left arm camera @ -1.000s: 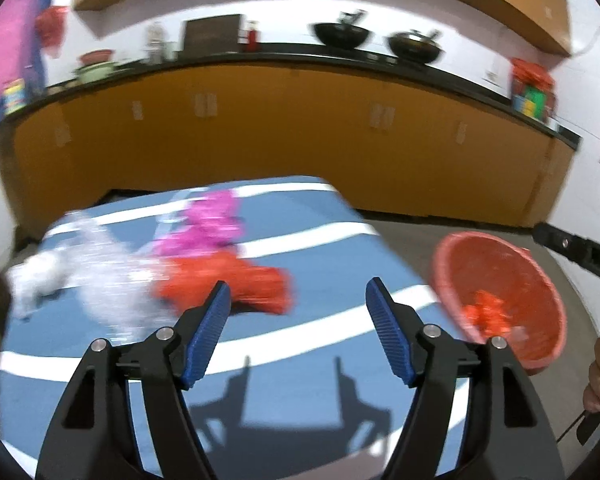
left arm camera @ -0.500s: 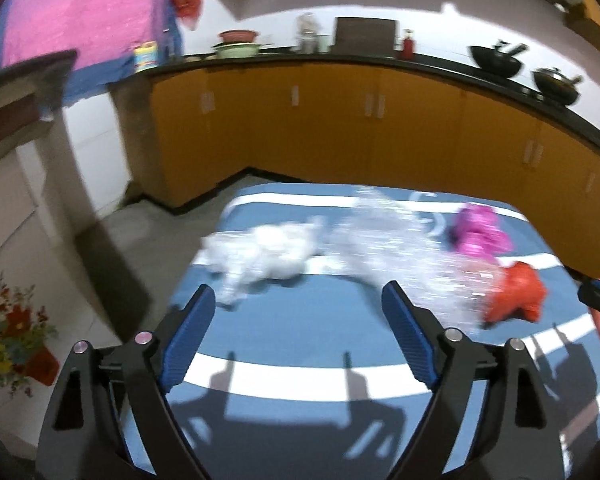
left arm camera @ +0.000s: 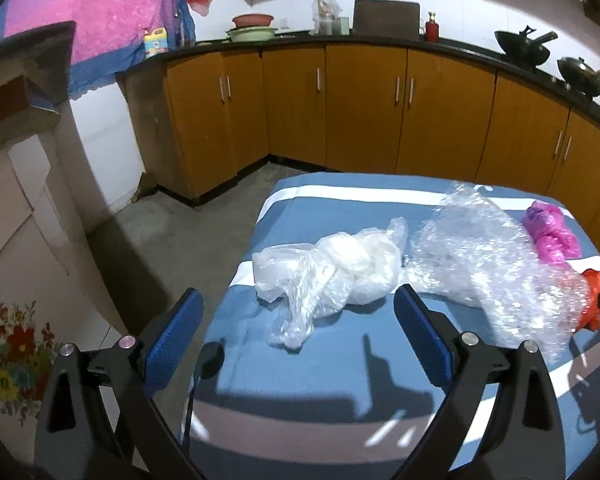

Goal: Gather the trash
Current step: 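Grasp the white plastic bag with the left tool while the right tool grasps a red bag, then carry the white and red bags over the red bin and open both tools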

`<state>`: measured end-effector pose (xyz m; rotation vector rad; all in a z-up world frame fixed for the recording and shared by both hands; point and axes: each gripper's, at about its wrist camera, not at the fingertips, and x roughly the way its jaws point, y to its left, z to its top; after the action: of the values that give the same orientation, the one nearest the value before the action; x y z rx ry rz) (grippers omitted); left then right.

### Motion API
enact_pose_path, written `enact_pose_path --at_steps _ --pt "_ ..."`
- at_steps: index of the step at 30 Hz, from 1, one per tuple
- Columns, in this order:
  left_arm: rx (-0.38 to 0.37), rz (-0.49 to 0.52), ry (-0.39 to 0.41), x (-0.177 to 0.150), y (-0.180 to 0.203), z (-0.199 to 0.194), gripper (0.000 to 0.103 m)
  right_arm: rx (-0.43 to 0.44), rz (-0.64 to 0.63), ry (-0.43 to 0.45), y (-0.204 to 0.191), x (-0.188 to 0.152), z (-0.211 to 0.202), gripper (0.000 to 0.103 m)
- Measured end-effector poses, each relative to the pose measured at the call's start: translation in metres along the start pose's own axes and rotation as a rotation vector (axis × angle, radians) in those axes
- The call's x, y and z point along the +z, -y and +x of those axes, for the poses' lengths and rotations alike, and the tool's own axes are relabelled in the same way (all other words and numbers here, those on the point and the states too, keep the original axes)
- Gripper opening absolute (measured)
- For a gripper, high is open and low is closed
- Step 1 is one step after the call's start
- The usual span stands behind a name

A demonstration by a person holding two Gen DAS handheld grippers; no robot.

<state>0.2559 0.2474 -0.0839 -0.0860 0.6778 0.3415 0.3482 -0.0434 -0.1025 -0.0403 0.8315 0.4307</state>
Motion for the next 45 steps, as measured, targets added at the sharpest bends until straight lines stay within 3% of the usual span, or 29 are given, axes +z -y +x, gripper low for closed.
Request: enact_pose_path --at_steps 4,8,12,19,25,34,36,39,45 --pt "-0.028 -0.002 -0.063 0.005 -0.005 0.021 0.096 0.023 -0.017 -0.01 -0.002 -0.004 0.004 0.059" --pt "-0.046 0.009 -0.101 0.008 -0.006 0.033 0.096 0.04 -0.038 -0.016 -0.005 -0.006 0.003 0.045" --pt "-0.061 0.051 -0.12 0.007 -0.003 0.04 0.093 0.037 -0.059 -0.017 -0.007 -0.008 0.003 0.045" --pt "-0.114 0.064 -0.202 0.001 0.002 0.052 0.044 0.04 -0.064 -0.028 -0.005 -0.012 0.004 0.043" --pt "-0.136 0.106 -0.21 -0.004 0.014 0.047 0.015 0.027 -0.074 -0.033 -0.004 -0.014 0.004 0.045" --pt "-0.162 0.109 -0.203 -0.009 0.023 0.041 0.009 -0.051 -0.137 -0.052 -0.003 -0.016 0.014 0.048" --pt "-0.165 0.107 -0.202 -0.008 0.024 0.041 0.009 -0.07 -0.134 -0.078 -0.002 -0.019 0.021 0.022" --pt "-0.165 0.104 -0.201 -0.009 0.026 0.039 0.009 -0.056 -0.089 -0.084 0.007 -0.021 0.021 0.008" --pt "-0.161 0.059 -0.194 -0.01 0.021 0.031 0.009 -0.051 -0.041 -0.064 0.017 -0.024 0.003 0.004"
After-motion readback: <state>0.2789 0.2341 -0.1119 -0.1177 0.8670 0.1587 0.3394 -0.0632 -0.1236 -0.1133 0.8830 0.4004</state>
